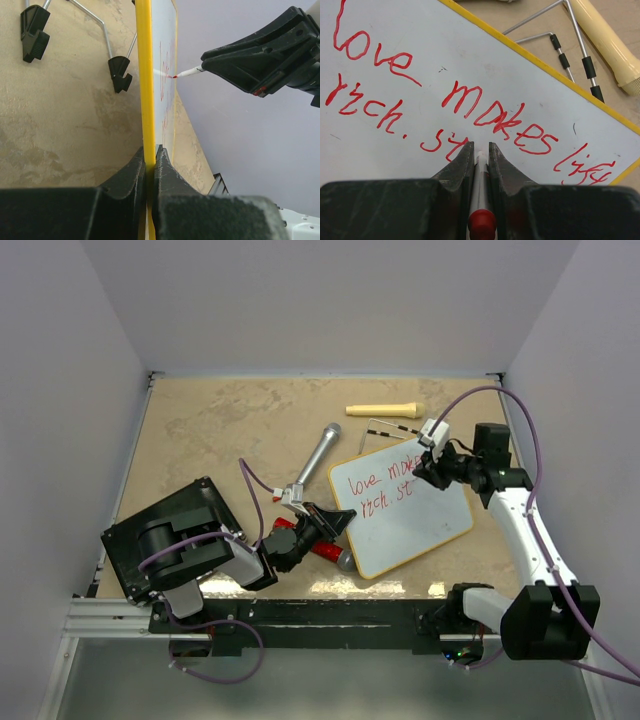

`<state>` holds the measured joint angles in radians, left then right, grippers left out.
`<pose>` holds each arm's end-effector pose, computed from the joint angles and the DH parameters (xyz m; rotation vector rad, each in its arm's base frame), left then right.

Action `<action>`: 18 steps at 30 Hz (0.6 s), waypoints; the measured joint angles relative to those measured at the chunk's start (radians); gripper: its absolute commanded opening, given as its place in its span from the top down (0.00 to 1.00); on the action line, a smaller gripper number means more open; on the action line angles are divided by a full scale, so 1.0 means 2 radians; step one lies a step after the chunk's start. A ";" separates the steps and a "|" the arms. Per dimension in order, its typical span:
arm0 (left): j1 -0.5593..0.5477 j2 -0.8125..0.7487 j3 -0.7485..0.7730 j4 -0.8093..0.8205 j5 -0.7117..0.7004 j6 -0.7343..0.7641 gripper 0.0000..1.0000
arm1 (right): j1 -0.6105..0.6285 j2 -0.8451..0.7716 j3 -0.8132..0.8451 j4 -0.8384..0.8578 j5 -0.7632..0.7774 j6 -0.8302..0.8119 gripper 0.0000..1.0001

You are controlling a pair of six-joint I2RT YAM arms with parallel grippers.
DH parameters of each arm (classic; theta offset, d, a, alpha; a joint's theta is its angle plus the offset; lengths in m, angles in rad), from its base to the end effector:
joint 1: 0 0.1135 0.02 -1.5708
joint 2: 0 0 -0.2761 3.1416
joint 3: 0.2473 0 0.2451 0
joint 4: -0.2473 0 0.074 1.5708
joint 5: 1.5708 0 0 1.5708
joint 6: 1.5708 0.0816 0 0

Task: Write a sentence on the whiteboard

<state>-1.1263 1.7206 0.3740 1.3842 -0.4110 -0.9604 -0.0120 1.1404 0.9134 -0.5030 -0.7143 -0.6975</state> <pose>0.1676 -0.2760 0.1737 -0.2203 1.6829 -1.3143 0.2516 0.0504 0.2789 -1.0340 1.8570 0.4080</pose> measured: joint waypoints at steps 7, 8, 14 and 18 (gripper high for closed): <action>0.000 0.000 0.000 0.000 0.000 0.000 1.00 | 0.000 0.003 0.000 -0.013 0.004 -0.010 1.00; 0.000 0.000 0.000 0.000 0.000 0.000 1.00 | 0.000 0.003 0.000 -0.016 0.004 -0.013 1.00; 0.000 0.001 0.000 0.000 0.000 -0.001 1.00 | 0.000 0.003 0.000 -0.043 0.004 -0.033 1.00; 0.000 0.001 0.000 0.000 0.000 -0.001 1.00 | 0.000 0.003 0.000 -0.063 0.002 -0.047 1.00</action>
<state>-1.1263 1.7226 0.3740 1.3838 -0.4114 -0.9615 -0.0120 1.1458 0.9134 -0.6281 -0.7094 -0.7925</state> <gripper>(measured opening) 0.075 0.139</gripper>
